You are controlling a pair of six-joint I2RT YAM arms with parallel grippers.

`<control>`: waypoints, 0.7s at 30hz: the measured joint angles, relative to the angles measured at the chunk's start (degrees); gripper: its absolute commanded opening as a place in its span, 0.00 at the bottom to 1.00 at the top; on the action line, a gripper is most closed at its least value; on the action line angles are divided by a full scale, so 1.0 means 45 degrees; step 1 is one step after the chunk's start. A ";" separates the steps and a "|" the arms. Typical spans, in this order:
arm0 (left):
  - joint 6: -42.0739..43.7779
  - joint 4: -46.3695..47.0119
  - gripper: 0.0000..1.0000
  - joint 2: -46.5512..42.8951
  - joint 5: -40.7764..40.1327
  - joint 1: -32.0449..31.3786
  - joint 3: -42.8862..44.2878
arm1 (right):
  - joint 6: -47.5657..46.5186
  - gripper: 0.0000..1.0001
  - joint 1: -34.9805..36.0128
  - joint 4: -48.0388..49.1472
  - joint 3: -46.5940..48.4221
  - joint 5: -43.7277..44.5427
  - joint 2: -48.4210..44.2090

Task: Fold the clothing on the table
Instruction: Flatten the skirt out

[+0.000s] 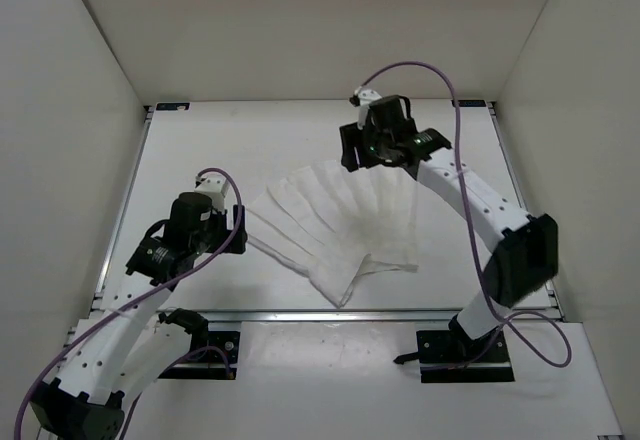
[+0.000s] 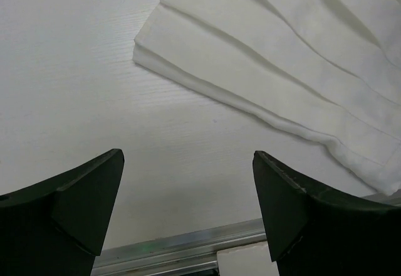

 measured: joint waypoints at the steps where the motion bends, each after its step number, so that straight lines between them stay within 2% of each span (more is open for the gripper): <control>1: 0.0010 -0.0005 0.94 0.0063 0.0005 -0.0024 0.0000 | -0.0019 0.56 -0.0097 0.0112 -0.0845 0.0131 -0.0767; 3: 0.0087 0.0083 0.80 0.0063 0.0117 -0.0073 -0.0102 | 0.0005 0.58 -0.0364 0.0559 -0.3201 0.0243 -0.2579; 5: 0.0141 0.0073 0.73 -0.0117 0.0228 -0.0214 -0.0121 | 0.0170 0.57 -0.0622 0.0889 -0.4775 0.0194 -0.3521; 6: 0.0199 0.0063 0.74 -0.0223 0.0389 -0.0287 -0.0102 | 0.0238 0.57 -0.0816 0.0991 -0.5678 0.0165 -0.3973; 9: 0.0321 -0.0267 0.91 -0.0185 0.1413 -0.0228 0.0238 | 0.0568 0.57 -0.1433 0.1156 -0.8626 0.0155 -0.5464; 10: 0.0311 -0.0223 0.93 -0.0053 0.1870 -0.0136 0.0335 | 0.0665 0.57 -0.1540 0.1112 -0.9326 0.0160 -0.5848; 12: 0.0092 0.0117 0.94 0.0282 0.2433 -0.0209 0.0262 | 0.0918 0.57 -0.1579 0.1093 -1.0486 0.0126 -0.6547; 15: -0.0408 0.1175 0.95 0.1146 0.2924 -0.1229 -0.0437 | 0.1273 0.59 -0.1821 0.1273 -1.1370 -0.0073 -0.7004; 21: -0.1812 0.3385 0.96 0.4503 0.3541 -0.2735 -0.1841 | 0.1787 0.60 -0.2628 0.1685 -1.2012 -0.0112 -0.7004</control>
